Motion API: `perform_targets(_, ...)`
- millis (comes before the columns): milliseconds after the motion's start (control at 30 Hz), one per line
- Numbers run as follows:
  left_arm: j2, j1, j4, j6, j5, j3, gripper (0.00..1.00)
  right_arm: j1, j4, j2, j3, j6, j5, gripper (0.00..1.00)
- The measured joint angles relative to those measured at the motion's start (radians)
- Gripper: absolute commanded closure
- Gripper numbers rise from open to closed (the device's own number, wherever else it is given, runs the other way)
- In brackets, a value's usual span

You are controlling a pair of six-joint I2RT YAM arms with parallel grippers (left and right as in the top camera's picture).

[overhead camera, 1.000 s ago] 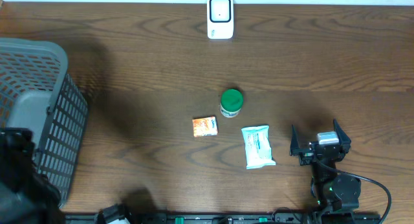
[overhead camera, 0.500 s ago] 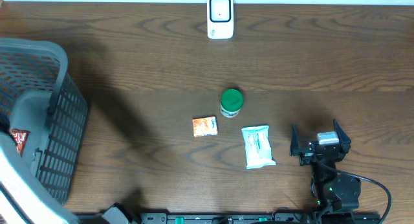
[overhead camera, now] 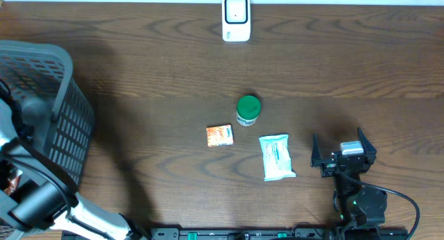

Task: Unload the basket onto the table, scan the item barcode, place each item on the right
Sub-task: 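Reach the left gripper into the basket and grasp the red Top bar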

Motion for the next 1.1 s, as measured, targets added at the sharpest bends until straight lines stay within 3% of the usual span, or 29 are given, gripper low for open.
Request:
perform_targets(367,0.032,0.0,0.185,0.085,0.076,0.0,0.13,0.0,0.0,0.0,0.0,0.0,0.0,0.01)
perform_targets(633,0.046,0.0,0.207,0.088,0.125,0.0,0.13,0.0,0.0,0.0,0.0,0.0,0.0,0.01)
perform_targets(900,0.17,-0.003,0.203,0.104,0.097,0.022,0.14,0.0,0.0,0.0,0.0,0.0,0.0,0.01)
perform_targets(1000,0.18,-0.004,0.188,0.107,0.049,0.03,0.2,0.0,0.0,0.0,0.0,0.0,0.0,0.01)
perform_targets(1033,0.183,-0.004,0.181,0.107,0.027,0.031,0.3,0.0,0.0,0.0,0.0,0.0,0.0,0.01)
perform_targets(1100,0.191,-0.005,0.165,0.108,-0.008,0.03,0.36,0.0,0.0,0.0,0.0,0.0,0.0,0.01)
